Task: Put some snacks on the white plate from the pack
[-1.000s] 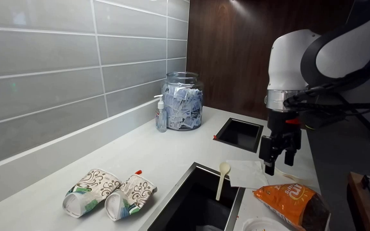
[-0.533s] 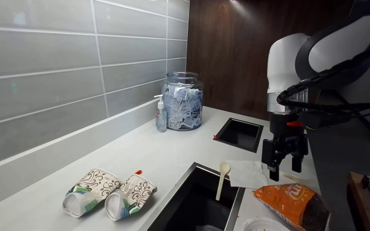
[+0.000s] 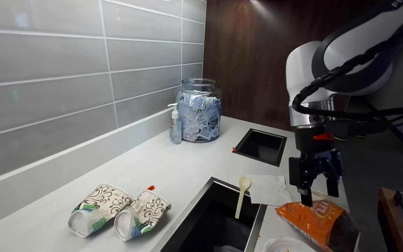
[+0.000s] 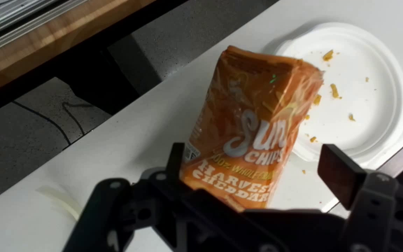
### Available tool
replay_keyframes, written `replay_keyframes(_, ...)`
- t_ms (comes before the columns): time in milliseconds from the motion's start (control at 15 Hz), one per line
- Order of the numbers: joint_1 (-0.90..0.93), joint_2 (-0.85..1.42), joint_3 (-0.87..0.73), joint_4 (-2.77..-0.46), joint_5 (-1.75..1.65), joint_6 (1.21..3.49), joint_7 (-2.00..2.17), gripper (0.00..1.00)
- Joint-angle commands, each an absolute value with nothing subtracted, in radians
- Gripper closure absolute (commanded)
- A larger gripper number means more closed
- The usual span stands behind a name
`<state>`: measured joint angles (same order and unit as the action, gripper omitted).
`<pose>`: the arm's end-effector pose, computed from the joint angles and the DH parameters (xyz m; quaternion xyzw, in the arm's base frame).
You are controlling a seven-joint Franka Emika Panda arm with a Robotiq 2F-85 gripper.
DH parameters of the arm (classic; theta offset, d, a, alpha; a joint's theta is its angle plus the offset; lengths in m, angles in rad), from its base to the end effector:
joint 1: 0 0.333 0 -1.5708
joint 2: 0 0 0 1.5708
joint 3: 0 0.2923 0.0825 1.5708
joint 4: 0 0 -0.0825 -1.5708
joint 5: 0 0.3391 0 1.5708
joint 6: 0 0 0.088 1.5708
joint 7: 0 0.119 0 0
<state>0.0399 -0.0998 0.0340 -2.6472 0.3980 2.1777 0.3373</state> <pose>0.3510 0.0442 0.2565 -0.9369 0.2664 0.2042 0.0976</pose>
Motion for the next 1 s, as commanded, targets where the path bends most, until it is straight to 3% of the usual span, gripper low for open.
replay_keyframes(0,0.046,-0.046,0.038,-2.613,0.448,2.144,0.317,0.30)
replay_keyframes(600,0.035,-0.015,0.034,-2.593,0.445,2.167,0.325,0.99)
replay_keyframes(933,0.023,-0.052,0.021,-2.594,0.444,2.184,0.319,1.00)
